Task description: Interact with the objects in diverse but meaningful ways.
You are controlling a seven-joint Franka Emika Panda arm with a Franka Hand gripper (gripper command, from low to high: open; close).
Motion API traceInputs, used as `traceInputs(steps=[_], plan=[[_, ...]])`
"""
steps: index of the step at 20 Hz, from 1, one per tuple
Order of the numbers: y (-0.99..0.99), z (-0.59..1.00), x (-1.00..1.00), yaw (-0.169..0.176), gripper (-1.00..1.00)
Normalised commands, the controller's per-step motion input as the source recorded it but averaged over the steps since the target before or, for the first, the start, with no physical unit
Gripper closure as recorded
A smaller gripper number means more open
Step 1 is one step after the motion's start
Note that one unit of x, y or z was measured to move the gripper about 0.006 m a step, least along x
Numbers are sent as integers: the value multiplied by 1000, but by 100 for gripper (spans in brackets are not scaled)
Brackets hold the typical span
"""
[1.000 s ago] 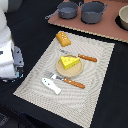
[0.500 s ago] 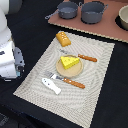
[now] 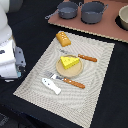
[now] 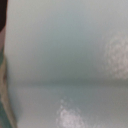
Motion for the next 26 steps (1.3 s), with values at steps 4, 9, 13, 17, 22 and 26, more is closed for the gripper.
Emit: traceInputs(steps=[4, 9, 13, 17, 22, 26], plan=[[486, 930, 790, -17, 100], [532, 646, 824, 0, 100], [591, 260, 760, 0, 100], [580, 41, 652, 0, 100], [407, -329, 182, 32, 100], [213, -401, -4, 29, 100]])
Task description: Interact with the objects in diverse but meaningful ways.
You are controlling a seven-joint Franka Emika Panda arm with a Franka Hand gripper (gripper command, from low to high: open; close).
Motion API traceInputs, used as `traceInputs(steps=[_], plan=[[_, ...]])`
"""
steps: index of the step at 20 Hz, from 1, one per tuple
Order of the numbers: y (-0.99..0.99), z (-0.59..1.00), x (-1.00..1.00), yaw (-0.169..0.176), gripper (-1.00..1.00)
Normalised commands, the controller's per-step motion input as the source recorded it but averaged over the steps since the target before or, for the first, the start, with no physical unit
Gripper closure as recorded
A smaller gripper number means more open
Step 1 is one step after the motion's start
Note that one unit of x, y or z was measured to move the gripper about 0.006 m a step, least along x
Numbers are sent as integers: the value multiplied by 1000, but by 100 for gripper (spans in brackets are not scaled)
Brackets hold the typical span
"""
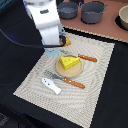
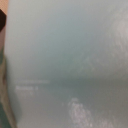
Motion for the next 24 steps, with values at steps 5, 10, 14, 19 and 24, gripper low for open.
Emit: traceInputs(steps=[5, 10, 14, 19, 24], plan=[[174, -391, -183, 11, 100], [213, -333, -219, 9, 100], [267, -239, -161, 17, 100], [326, -111, -74, 26, -100], [358, -52, -34, 38, -100]])
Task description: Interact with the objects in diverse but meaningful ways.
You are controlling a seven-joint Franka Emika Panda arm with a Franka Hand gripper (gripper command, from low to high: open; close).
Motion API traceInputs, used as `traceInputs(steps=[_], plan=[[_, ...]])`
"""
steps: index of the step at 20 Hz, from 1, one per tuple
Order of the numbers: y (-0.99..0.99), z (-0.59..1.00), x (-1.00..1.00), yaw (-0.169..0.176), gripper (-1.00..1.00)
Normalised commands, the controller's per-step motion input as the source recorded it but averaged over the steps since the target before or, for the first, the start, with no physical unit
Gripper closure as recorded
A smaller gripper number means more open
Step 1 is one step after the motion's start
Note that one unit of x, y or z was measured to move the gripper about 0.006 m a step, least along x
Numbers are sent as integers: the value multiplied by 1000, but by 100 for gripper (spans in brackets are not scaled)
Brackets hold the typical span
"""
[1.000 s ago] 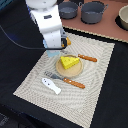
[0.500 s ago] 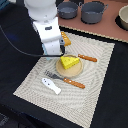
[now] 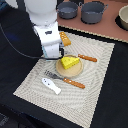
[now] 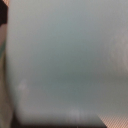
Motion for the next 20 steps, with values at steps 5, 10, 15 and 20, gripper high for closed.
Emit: traceInputs(steps=[5, 10, 15, 20], plan=[[417, 326, 0, 8, -100], [398, 999, -71, -58, -100], [467, 846, 85, -76, -100], [598, 342, 262, -89, -100]])
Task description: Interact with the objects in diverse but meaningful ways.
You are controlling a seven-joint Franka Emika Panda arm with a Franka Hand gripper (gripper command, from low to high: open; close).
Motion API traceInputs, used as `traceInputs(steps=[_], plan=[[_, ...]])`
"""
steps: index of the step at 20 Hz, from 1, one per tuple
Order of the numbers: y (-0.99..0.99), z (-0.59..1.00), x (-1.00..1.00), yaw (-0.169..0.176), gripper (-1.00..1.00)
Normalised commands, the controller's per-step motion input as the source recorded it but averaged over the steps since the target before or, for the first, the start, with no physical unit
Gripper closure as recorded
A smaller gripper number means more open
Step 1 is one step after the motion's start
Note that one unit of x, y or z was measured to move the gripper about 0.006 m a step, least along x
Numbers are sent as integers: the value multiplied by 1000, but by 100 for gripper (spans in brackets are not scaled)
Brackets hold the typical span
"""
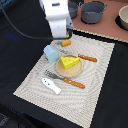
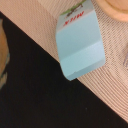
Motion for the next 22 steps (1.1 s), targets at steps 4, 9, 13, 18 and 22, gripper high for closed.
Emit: traceInputs(steps=[4, 9, 13, 18, 22], plan=[[627, -28, 161, -143, -100], [622, -325, -58, -191, -100], [517, -442, -316, -115, -100], [430, -392, -275, -58, -100], [340, -381, -206, -113, -100]])
